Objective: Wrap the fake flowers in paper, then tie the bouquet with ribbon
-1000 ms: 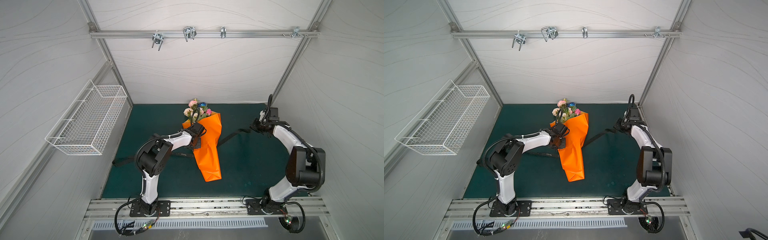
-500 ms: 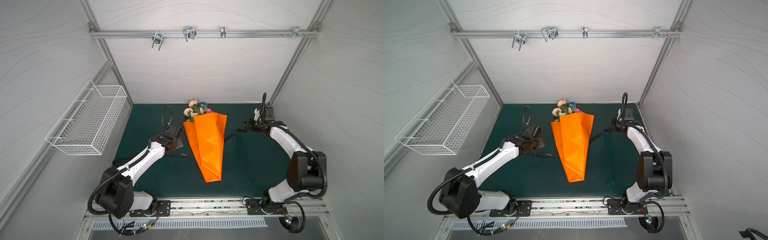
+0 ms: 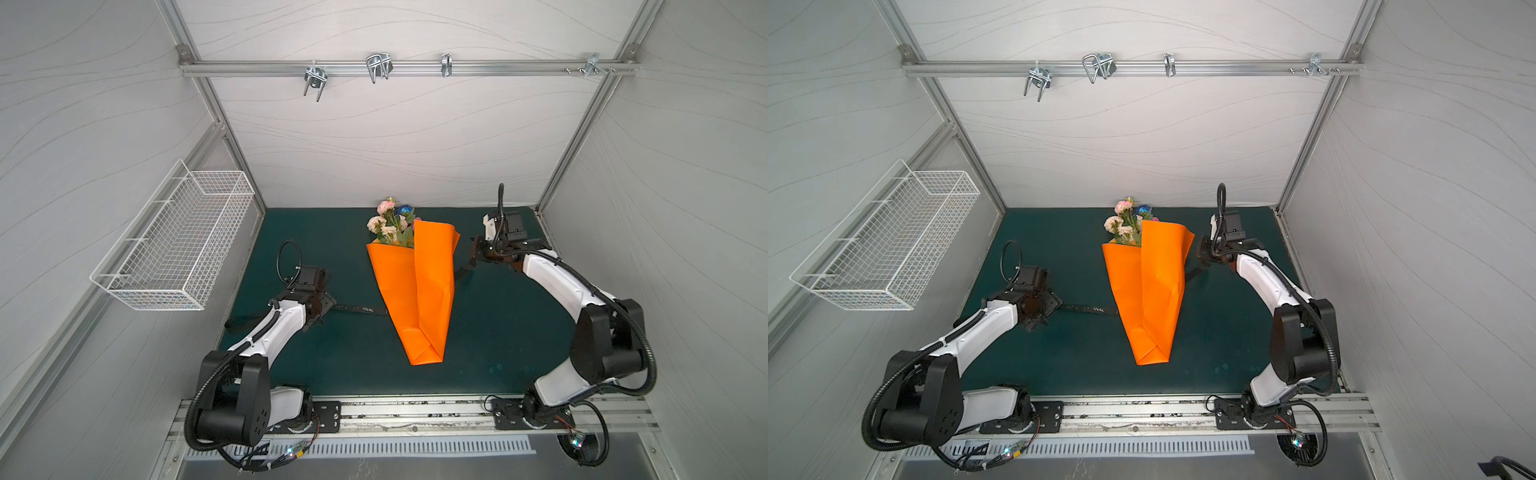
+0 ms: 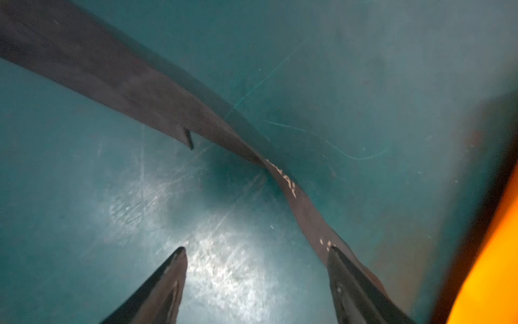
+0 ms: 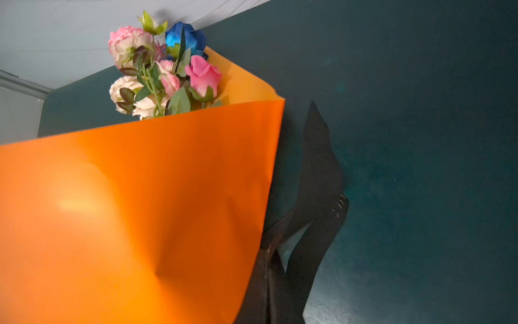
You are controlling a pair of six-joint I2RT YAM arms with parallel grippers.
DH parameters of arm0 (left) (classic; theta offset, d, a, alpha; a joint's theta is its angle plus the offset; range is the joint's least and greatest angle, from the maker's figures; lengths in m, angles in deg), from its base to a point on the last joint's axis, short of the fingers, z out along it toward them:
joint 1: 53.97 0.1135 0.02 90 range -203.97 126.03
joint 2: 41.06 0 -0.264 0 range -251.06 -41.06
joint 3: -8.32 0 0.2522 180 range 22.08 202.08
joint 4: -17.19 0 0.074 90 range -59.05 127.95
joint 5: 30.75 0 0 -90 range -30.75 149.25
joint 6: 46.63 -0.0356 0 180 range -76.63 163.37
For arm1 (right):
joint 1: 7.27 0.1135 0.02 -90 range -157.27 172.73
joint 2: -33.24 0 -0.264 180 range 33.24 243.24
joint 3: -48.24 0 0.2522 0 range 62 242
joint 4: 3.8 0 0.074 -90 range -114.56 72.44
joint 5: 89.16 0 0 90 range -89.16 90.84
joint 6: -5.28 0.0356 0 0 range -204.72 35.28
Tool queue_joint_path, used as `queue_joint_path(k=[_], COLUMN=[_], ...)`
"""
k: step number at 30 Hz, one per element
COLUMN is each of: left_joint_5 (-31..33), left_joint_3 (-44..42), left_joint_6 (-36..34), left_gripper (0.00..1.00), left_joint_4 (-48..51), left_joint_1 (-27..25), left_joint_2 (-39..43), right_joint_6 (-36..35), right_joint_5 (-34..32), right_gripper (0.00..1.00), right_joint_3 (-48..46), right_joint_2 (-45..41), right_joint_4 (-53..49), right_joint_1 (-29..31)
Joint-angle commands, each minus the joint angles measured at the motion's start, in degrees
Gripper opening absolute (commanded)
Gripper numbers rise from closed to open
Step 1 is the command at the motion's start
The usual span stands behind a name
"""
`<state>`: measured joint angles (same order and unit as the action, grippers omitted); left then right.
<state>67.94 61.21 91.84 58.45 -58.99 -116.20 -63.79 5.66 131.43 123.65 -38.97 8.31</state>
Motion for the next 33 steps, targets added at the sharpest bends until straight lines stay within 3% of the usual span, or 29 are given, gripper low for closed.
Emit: queue_joint_path(k=[1,9,12,16,19,30,32,33], left_joint_5=[-0.95,-2.76,-4.61,-9.53,-13.40,-15.10,-16.40,-17.02], left_joint_3=[0.43,2.41,4.61,7.78,9.05,10.04,9.53,9.19], left_joint_6=[1.36,0.08,-2.00,-4.50,-5.11,-5.06,-4.05,-3.47], left_gripper=[0.77,0.66,0.56,0.30,0.00,0.00,0.20,0.35], left_joint_4=[-3.42,-10.01,-13.42,-18.31,-21.35,-20.68,-20.24,-19.85], left_joint_1=[0.75,1.32,1.32,1.24,1.02,-2.14,-2.23,-2.24], left_joint_2=[-2.94,-12.32,-16.53,-20.84,-22.41,-19.88,-17.97,-16.44], right_joint_6=[-0.99,-1.37,-1.33,-1.82,-1.59,4.51,5.13,5.31], right_joint_5=[-1.48,-2.67,-2.47,-2.77,-2.80,-10.48,-12.14,-12.49], right_gripper=[0.00,0.00,0.00,0.00,0.00,0.00,0.00,0.00], right_joint_3=[1.32,2.92,4.83,8.26,10.08,19.19,20.95,21.70], right_joint_2=[1.15,4.59,6.62,9.14,11.04,24.79,26.86,27.76], right_joint_4=[-1.69,-1.62,-1.60,-2.04,-1.73,0.88,0.42,0.24], right_joint_1=[1.82,8.85,11.16,14.31,16.52,22.48,23.41,23.75])
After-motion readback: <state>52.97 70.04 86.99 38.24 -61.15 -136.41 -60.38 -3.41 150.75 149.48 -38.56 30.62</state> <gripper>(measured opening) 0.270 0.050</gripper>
